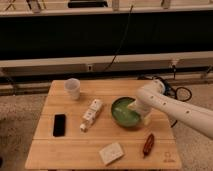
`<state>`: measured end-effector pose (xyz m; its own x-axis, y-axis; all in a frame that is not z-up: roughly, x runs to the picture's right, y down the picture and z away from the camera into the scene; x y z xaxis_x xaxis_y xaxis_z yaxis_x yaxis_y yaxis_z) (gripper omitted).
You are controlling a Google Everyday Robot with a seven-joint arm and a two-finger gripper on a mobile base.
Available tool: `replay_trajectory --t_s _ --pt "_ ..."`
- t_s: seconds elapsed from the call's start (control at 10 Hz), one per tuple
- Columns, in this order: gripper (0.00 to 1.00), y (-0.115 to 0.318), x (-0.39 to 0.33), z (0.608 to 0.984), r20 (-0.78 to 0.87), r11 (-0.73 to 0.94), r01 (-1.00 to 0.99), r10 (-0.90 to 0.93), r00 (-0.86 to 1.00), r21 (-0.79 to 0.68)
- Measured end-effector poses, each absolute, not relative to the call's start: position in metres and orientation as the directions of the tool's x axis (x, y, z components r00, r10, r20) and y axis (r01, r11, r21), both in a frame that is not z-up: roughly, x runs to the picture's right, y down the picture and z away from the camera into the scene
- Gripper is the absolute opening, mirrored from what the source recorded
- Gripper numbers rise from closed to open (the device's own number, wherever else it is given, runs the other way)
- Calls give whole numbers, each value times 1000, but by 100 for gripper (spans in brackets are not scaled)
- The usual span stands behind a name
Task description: Drag the ceramic bowl in a circle
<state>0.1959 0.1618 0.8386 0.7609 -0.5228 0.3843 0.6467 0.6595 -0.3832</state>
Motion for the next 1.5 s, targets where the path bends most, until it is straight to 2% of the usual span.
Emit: replay_trajectory --t_s 0.8,1.0,1.1,1.4,1.5 --pt "80 161 195 840 396 650 661 -532 749 -376" --pt "76 161 195 840 397 648 663 -534 746 -374" --pt "80 161 195 841 399 647 665 -535 744 -373" --pt "75 161 195 841 402 644 670 -539 740 -370" --pt "68 161 195 841 403 643 671 -540 739 -369"
